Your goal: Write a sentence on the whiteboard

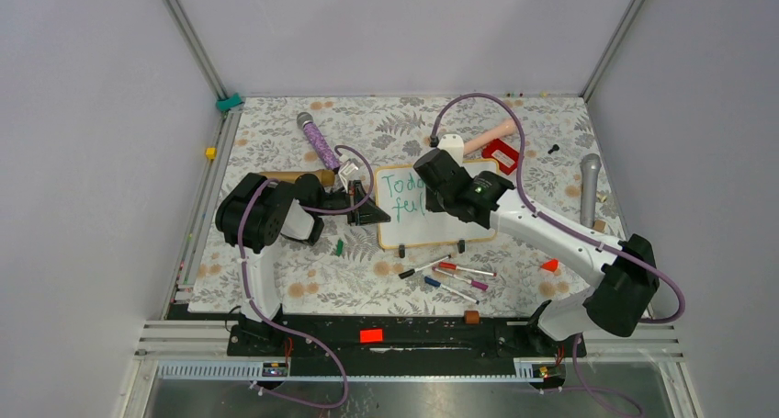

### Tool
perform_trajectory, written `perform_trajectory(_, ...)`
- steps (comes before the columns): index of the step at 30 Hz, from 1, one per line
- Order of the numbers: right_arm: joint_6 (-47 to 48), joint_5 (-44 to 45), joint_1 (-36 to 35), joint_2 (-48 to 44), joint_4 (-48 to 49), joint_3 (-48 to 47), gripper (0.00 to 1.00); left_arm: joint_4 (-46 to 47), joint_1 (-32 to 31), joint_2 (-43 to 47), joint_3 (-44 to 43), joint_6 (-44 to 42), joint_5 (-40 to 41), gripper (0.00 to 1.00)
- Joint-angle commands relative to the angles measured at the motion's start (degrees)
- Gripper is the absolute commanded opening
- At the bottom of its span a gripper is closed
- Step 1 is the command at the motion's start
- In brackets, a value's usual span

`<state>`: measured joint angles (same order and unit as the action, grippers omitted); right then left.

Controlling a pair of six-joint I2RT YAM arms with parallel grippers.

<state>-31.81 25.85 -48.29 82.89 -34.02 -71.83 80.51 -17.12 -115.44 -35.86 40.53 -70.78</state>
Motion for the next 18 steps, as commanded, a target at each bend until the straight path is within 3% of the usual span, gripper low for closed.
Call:
perform_trajectory(1, -1.24, -0.78, 0.5, 0.51, 0.31, 0.59, 0.0, 4.3, -0.2, 2.16, -0.45, -1.25, -3.06, 0.0)
perform_trajectory(12, -4.63, -3.6, 0.48, -0.81, -0.53, 7.24, 0.0, 4.3, -0.24, 2.09, -0.53, -1.25, -3.07, 0.0)
perform_trajectory(18, -4.39, -3.7, 0.49, -2.65, -0.61, 5.39, 0.0, 4.3, -0.28, 1.91, -0.62, -1.22, -3.13, 0.0)
